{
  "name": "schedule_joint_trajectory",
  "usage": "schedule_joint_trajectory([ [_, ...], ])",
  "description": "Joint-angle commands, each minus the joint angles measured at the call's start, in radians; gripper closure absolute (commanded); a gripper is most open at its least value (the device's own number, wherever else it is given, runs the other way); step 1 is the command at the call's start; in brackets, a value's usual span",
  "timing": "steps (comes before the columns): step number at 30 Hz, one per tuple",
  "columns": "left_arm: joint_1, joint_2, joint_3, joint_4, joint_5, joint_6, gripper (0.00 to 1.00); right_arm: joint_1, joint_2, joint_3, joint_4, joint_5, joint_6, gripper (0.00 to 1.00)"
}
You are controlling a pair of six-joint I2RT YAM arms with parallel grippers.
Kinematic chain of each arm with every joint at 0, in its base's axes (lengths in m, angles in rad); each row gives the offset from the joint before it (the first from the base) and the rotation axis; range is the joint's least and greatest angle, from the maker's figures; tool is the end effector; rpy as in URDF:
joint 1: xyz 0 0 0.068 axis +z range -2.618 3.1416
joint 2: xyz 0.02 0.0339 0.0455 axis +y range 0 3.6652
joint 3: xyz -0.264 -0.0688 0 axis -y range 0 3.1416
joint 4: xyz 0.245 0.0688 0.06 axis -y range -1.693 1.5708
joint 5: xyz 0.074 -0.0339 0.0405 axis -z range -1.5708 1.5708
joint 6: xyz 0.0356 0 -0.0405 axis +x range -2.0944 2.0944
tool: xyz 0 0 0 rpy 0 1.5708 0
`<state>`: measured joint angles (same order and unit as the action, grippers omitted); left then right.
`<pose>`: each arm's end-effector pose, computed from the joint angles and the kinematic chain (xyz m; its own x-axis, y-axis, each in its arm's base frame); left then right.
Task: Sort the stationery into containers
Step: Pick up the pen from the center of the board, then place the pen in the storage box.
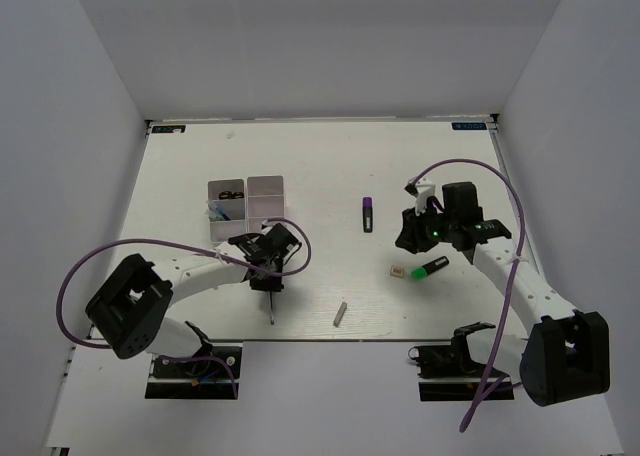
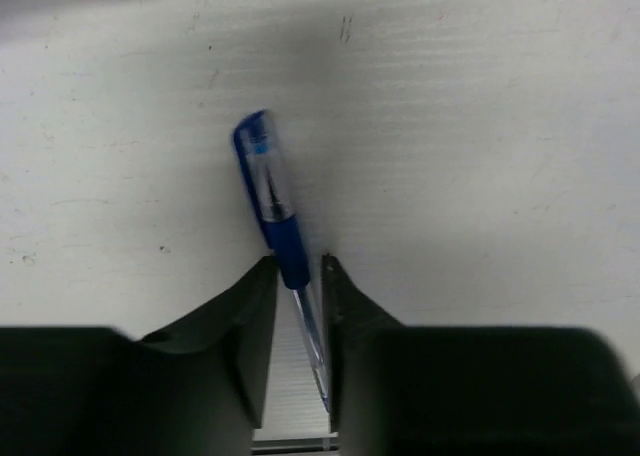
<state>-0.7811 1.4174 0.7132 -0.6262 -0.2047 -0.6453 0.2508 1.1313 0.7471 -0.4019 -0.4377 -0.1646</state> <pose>0.1692 -0.1576 0.1558 -0.9450 0.1076 -0.3090 0.1085 0.9940 0.0145 0.2214 0.0723 0.2410 -0.5918 -0.3048 -0.7462 -0.6203 0.7634 0.1801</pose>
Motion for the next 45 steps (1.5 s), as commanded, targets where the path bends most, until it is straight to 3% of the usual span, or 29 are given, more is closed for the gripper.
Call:
schedule_joint_trajectory([
  [1, -0.015, 0.052, -0.027, 0.055, -0.001, -0.02, 0.69, -0.013, -0.027, 0.028, 0.001, -0.018, -0.001, 0.66],
  [6, -0.058, 0.058, -0.017, 0.036, -0.019, -0.022, 0.94, -0.024, -0.028, 0.026, -0.003, -0.032, 0.002, 0.66],
  [8, -0.116, 0.008, 0.017, -0.016, -0.051, -0.016, 0.98, -0.027, -0.031, 0.025, -0.005, -0.044, 0.002, 0.63],
  [10, -0.148, -0.024, 0.083, -0.065, -0.087, 0.012, 1.0, -0.031, -0.036, 0.026, -0.008, -0.055, -0.007, 0.54],
  [12, -0.205, -0.093, 0.179, -0.105, -0.14, 0.07, 1.0, -0.036, -0.039, 0.028, -0.009, -0.065, -0.01, 0.54],
  [15, -0.204, -0.184, 0.258, -0.093, -0.192, 0.166, 1.0, -0.039, -0.041, 0.026, -0.012, -0.079, -0.016, 0.58],
  [18, -0.115, -0.273, 0.232, 0.048, -0.257, 0.28, 1.0, -0.041, -0.047, 0.018, -0.011, -0.107, -0.024, 0.86],
  [19, -0.094, -0.288, 0.186, 0.163, -0.263, 0.382, 1.0, -0.041, -0.05, 0.015, -0.005, -0.111, -0.024, 0.97],
  [21, -0.054, -0.36, 0.04, 0.4, -0.262, 0.487, 1.0, -0.044, -0.062, -0.014, 0.03, -0.128, -0.041, 1.0],
  [23, 0.009, -0.389, -0.033, 0.767, -0.254, 0.559, 1.0, -0.044, -0.093, -0.052, 0.093, -0.154, -0.07, 1.0],
  [25, 0.057, -0.344, -0.09, 0.966, -0.274, 0.624, 1.0, -0.044, -0.14, -0.121, 0.156, -0.199, -0.101, 1.0],
  [29, 0.1, -0.239, -0.034, 1.08, -0.309, 0.716, 1.0, -0.045, -0.215, -0.204, 0.27, -0.236, -0.134, 1.0],
  [45, 0.161, -0.052, 0.037, 1.163, -0.321, 0.727, 1.0, -0.047, -0.208, -0.189, 0.235, -0.24, -0.174, 1.0],
])
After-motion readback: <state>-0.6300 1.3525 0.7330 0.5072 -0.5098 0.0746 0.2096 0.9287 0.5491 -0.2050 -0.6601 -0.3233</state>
